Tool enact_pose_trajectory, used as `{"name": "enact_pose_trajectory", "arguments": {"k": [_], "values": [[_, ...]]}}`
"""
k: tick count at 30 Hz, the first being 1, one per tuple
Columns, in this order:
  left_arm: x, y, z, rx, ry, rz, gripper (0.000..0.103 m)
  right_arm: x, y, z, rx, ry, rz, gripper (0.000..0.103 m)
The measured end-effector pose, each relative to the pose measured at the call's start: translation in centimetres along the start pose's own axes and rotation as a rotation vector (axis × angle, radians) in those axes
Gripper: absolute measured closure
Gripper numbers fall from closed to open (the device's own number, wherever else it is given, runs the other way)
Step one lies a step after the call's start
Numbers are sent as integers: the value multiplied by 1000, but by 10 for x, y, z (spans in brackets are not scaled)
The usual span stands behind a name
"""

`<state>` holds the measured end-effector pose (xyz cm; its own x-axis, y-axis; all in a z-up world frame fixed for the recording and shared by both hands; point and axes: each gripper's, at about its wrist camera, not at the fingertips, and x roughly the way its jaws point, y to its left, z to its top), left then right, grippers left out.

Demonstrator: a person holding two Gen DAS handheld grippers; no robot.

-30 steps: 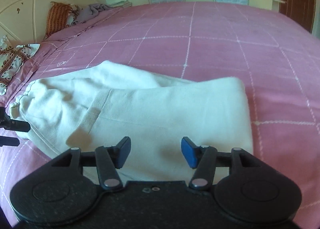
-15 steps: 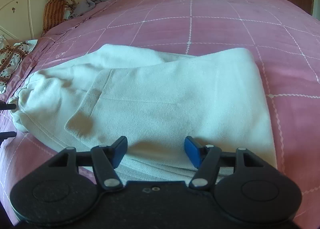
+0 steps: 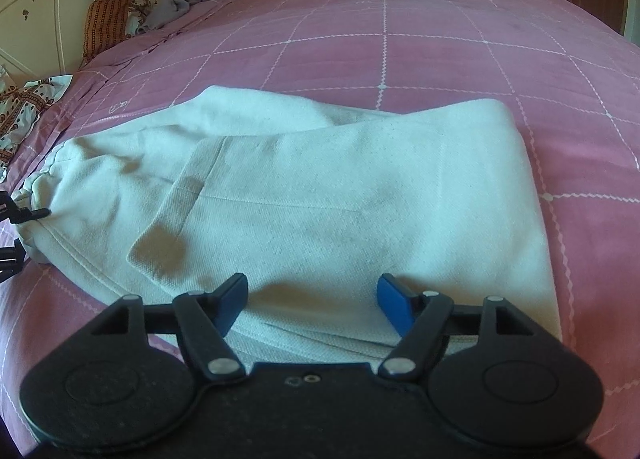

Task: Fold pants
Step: 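Grasp the pants edge with both tools and lift it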

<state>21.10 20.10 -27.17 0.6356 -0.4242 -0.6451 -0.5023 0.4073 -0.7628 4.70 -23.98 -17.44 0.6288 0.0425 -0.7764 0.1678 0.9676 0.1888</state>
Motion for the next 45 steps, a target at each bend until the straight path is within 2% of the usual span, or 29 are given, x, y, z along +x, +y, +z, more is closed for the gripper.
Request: {"name": "enact_pose_trajectory", "arguments": {"k": [1, 2, 4, 6, 9, 11, 14, 16, 18, 19, 21, 23, 25, 27, 30, 32, 35, 37, 40, 42, 43, 44, 45], "values": [[-4, -12, -5, 43, -28, 24, 85, 0, 0, 0, -1, 0, 0, 30], [-9, -31, -11, 142, -64, 38, 86, 0, 0, 1, 2, 0, 1, 30], [-23, -83, -34, 426, -128, 12, 86, 0, -1, 1, 12, -2, 5, 30], [-28, -127, -60, 602, -131, -54, 86, -1, -3, 2, 22, -4, 12, 32], [-21, -174, -106, 816, -106, -108, 86, -3, -10, 2, 61, -15, 24, 37], [-14, -198, -151, 967, -48, -156, 86, -7, -16, 3, 104, -26, 36, 44], [5, -215, -228, 1163, 112, -199, 86, -19, -32, 2, 166, -59, 42, 44], [23, -214, -278, 1266, 226, -197, 86, -28, -46, 1, 194, -77, 37, 44], [41, -210, -322, 1368, 323, -144, 85, -39, -62, -1, 215, -95, 23, 44], [46, -207, -339, 1427, 327, -110, 79, -45, -70, -3, 229, -104, 20, 43], [40, -195, -370, 1524, 320, -42, 77, -56, -87, -7, 275, -118, 28, 40], [27, -192, -383, 1562, 305, -33, 72, -64, -105, -12, 336, -124, 60, 38], [13, -198, -377, 1533, 306, -59, 70, -71, -120, -16, 408, -149, 137, 38], [-2, -201, -370, 1489, 311, -86, 67, -75, -130, -18, 469, -168, 192, 33], [-17, -199, -352, 1437, 284, -79, 47, -74, -137, -14, 545, -170, 313, 27], [-16, -198, -339, 1395, 258, -51, 45, -66, -138, -9, 574, -140, 361, 23], [-7, -192, -316, 1327, 204, 35, 44, -52, -129, -6, 587, -83, 353, 21], [1, -188, -305, 1299, 170, 104, 44, -43, -125, -4, 624, -58, 378, 21], [16, -178, -292, 1271, 148, 169, 45, -28, -112, -1, 654, -22, 381, 20], [25, -171, -287, 1250, 154, 193, 45, -16, -105, 4, 654, 6, 346, 25], [30, -168, -285, 1244, 157, 200, 44, -12, -102, 5, 650, 9, 333, 43], [32, -166, -285, 1243, 156, 203, 44, -10, -97, 6, 637, 7, 305, 50], [34, -165, -286, 1246, 153, 206, 44, -9, -94, 6, 632, -3, 290, 51]]}}
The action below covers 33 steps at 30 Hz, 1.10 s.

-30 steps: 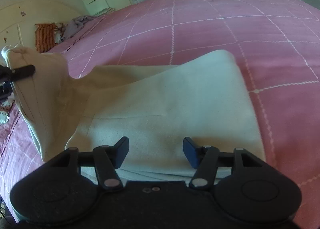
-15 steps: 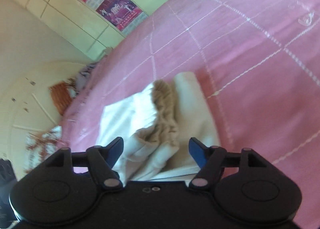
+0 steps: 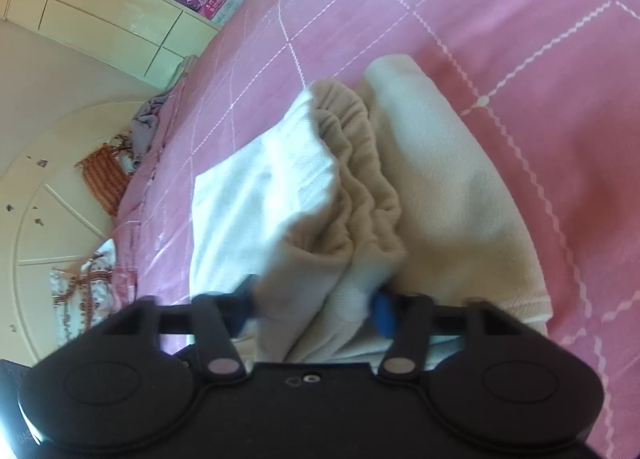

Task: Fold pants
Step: 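Grasp the pants edge with both tools and lift it, then fold the lifted half over onto the pants with both tools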

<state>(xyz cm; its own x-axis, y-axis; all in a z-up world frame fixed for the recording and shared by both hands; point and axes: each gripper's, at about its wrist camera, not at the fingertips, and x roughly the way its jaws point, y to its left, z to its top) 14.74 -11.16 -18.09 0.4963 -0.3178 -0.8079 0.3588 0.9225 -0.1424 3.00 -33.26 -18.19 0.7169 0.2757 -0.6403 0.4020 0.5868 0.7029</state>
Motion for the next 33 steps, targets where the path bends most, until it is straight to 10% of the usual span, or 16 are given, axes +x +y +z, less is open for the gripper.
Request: {"name": "enact_pose_trajectory", "arguments": {"k": [10, 21, 28, 33], "values": [[-17, 3, 8, -43, -51, -67, 41, -50, 47, 4, -288, -127, 23, 63], [7, -23, -15, 19, 13, -48, 36, -41, -49, 5, -118, -32, -109, 66], [-16, -17, 6, 59, -57, -31, 36, -79, -9, 6, -227, -167, -134, 42], [14, -23, 0, 76, 48, -35, 35, -72, 35, 12, -439, -225, -172, 69]]}}
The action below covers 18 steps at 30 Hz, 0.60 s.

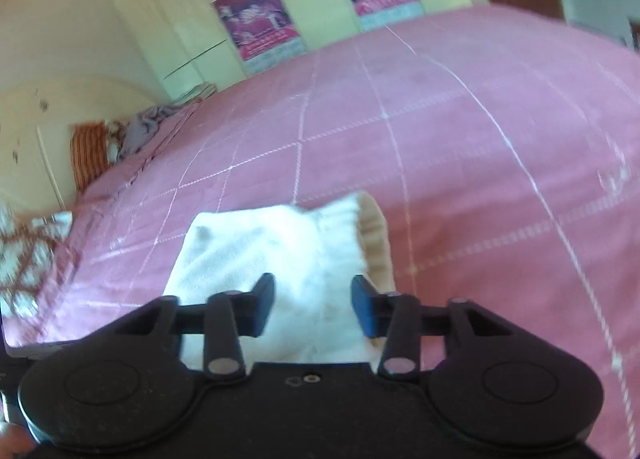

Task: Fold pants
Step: 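Fold the lifted half over onto the pants with both tools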

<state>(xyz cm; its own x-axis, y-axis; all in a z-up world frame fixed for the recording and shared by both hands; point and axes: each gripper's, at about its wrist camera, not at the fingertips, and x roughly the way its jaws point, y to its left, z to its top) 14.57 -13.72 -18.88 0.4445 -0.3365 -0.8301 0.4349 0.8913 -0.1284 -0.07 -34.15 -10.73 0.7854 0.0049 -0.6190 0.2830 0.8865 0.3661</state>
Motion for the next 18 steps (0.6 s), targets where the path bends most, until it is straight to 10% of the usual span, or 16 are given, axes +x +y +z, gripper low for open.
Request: {"name": "enact_pose_trajectory", "arguments": {"k": [5, 18], "values": [[1, 0, -20, -21, -35, -1, 35, 43, 1, -40, -159, 156, -103, 77], [-19, 23, 25, -22, -94, 55, 33, 18, 25, -5, -221, 48, -54, 60]]}}
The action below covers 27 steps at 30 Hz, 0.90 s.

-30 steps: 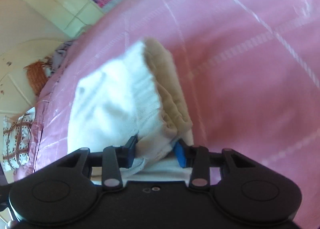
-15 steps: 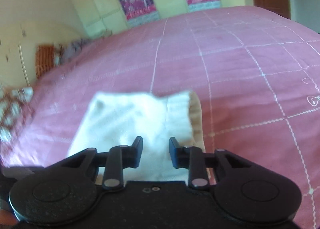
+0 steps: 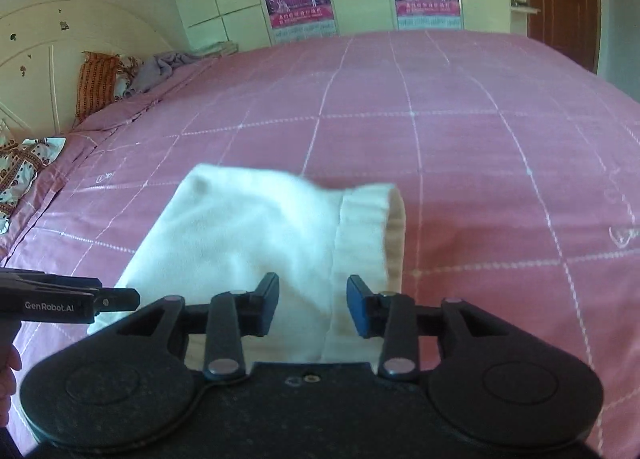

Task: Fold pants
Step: 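Fold the lifted half over onto the pants with both tools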

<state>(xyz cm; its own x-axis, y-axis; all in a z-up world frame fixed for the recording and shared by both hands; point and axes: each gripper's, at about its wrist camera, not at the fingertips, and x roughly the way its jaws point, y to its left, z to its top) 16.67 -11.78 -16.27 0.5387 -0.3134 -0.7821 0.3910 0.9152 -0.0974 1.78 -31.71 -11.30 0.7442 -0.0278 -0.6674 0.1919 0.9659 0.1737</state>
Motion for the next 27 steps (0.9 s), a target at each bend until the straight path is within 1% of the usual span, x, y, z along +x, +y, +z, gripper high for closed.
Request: {"name": "enact_pose_trajectory", "arguments": {"k": [1, 2, 4, 6, 7, 8, 9, 10, 12, 13, 15, 16, 17, 20, 22, 23, 24, 25, 27], "values": [[6, 3, 5, -9, 6, 1, 33, 6, 5, 8, -33, -7, -10, 56], [12, 4, 9, -16, 14, -1, 33, 12, 9, 14, -56, -10, -20, 56], [28, 3, 15, -16, 35, -7, 33, 27, 13, 23, -75, -13, -28, 57], [51, 0, 14, 8, 88, -7, 33, 47, 10, 26, -72, 12, -48, 59], [64, -1, 11, 7, 108, -3, 27, 60, 6, 23, -70, 46, -69, 59], [68, 0, 8, -2, 96, -2, 17, 72, 0, 17, -63, 88, -79, 59], [70, 1, 6, -2, 92, 8, 13, 81, -6, 12, -46, 119, -77, 59], [71, 1, 7, -2, 96, 19, 8, 84, -12, 8, -33, 115, -67, 59], [66, 8, 11, -30, 107, -2, 8, 80, -13, 10, -24, 115, -51, 59], [63, 12, 13, -32, 103, 2, 8, 75, -15, 13, -12, 113, -35, 56], [57, 20, 16, -21, 93, 20, 8, 61, -23, 17, 41, 96, 6, 44], [55, 23, 17, -16, 93, 24, 8, 53, -31, 18, 74, 93, 17, 27], [55, 28, 16, -15, 100, 17, 8, 48, -37, 17, 99, 101, 25, 20], [62, 44, 14, -71, 145, -52, 8, 44, -55, 5, 160, 159, 59, 22], [66, 53, 10, -134, 183, -103, 8, 49, -72, -9, 263, 224, 101, 22], [69, 56, 9, -157, 200, -121, 3, 52, -79, -15, 314, 248, 126, 22], [73, 59, 7, -176, 223, -145, 0, 53, -86, -22, 375, 257, 156, 22], [74, 61, 3, -183, 228, -159, 0, 54, -91, -27, 434, 255, 185, 22], [74, 61, 1, -171, 217, -171, 0, 57, -95, -32, 490, 259, 222, 19]]}}
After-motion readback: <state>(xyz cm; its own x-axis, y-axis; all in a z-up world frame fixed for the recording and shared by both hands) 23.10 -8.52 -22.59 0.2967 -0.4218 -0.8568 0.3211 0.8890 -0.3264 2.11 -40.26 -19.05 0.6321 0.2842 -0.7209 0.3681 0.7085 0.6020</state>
